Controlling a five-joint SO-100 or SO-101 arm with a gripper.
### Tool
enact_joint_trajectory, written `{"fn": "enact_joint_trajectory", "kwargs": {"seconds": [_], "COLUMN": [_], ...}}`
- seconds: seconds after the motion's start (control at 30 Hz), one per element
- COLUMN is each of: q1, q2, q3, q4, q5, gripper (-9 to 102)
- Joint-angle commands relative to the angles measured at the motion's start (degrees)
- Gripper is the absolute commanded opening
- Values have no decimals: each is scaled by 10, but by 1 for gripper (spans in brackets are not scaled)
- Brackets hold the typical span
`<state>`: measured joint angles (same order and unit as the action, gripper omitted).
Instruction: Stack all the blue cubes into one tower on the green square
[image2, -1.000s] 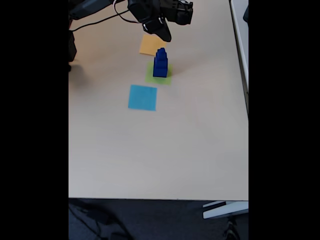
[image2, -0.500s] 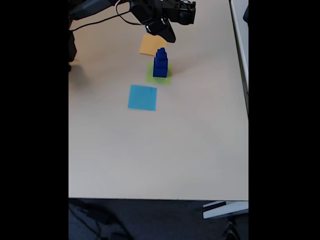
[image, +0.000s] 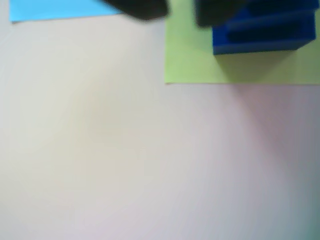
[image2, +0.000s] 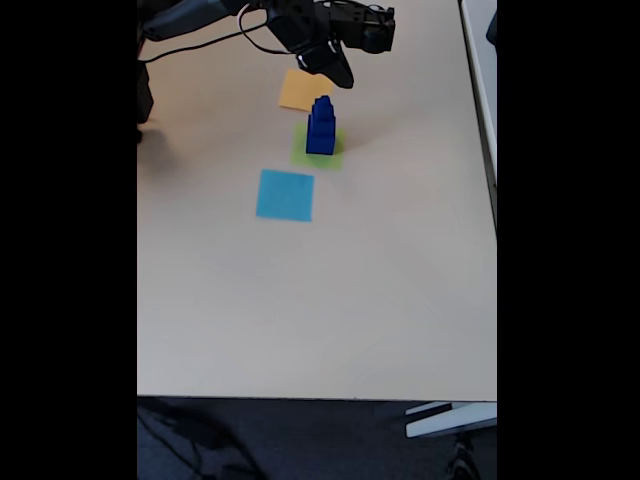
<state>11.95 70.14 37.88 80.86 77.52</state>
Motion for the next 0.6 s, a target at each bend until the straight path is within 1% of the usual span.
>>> {"fn": "enact_joint_trajectory", "kwargs": {"seconds": [0.0, 0.27, 0.57], "q1": [-4, -17, -24], "q2": [9, 25, 75], "q3": [-6, 14, 49], "q4": [-15, -10, 27], "q5": [-4, 0, -3], "gripper": [0, 0, 0]}}
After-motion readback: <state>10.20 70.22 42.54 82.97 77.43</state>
